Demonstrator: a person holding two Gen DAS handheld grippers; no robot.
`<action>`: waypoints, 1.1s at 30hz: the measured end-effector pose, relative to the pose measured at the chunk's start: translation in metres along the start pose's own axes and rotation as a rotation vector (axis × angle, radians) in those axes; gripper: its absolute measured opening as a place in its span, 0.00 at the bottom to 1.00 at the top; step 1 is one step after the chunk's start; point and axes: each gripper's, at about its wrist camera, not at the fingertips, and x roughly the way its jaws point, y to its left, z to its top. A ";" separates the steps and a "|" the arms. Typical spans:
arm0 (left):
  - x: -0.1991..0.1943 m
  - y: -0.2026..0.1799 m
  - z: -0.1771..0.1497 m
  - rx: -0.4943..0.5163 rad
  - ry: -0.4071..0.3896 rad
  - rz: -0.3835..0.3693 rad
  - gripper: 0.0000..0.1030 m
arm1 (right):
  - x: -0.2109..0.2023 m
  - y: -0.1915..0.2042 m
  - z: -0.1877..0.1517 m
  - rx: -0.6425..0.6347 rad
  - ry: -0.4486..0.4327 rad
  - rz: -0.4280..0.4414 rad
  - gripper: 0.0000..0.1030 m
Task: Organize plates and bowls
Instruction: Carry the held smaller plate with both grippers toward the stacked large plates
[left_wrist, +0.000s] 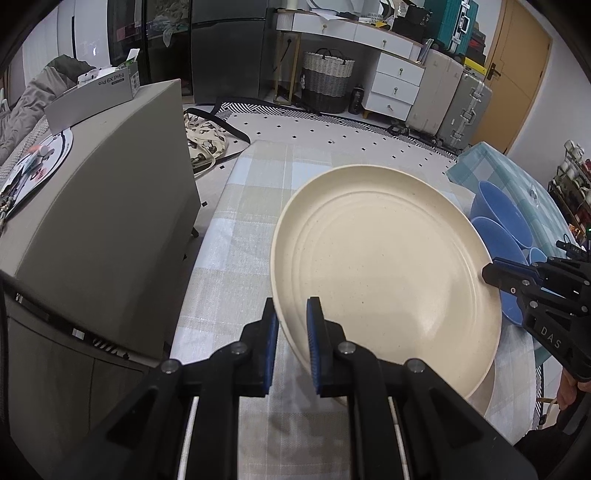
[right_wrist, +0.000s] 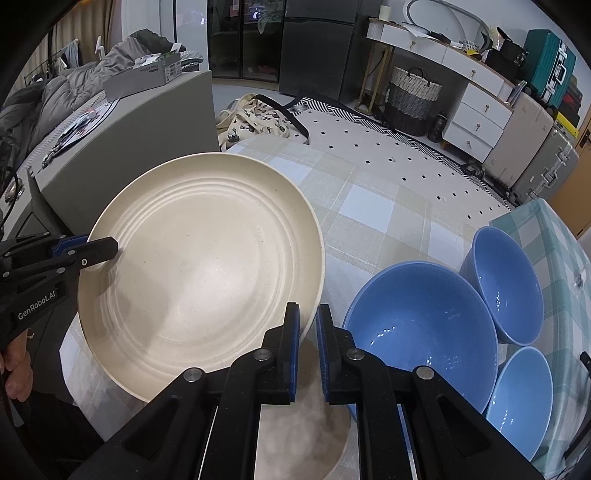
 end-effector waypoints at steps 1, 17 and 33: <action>-0.001 0.000 -0.001 0.002 -0.003 -0.001 0.12 | -0.002 0.001 -0.002 -0.001 -0.001 0.001 0.09; -0.010 -0.019 -0.018 0.069 -0.002 0.002 0.12 | -0.013 -0.002 -0.039 0.009 -0.010 0.007 0.10; 0.005 -0.024 -0.040 0.093 0.045 -0.001 0.12 | -0.011 -0.001 -0.065 0.012 -0.004 0.024 0.11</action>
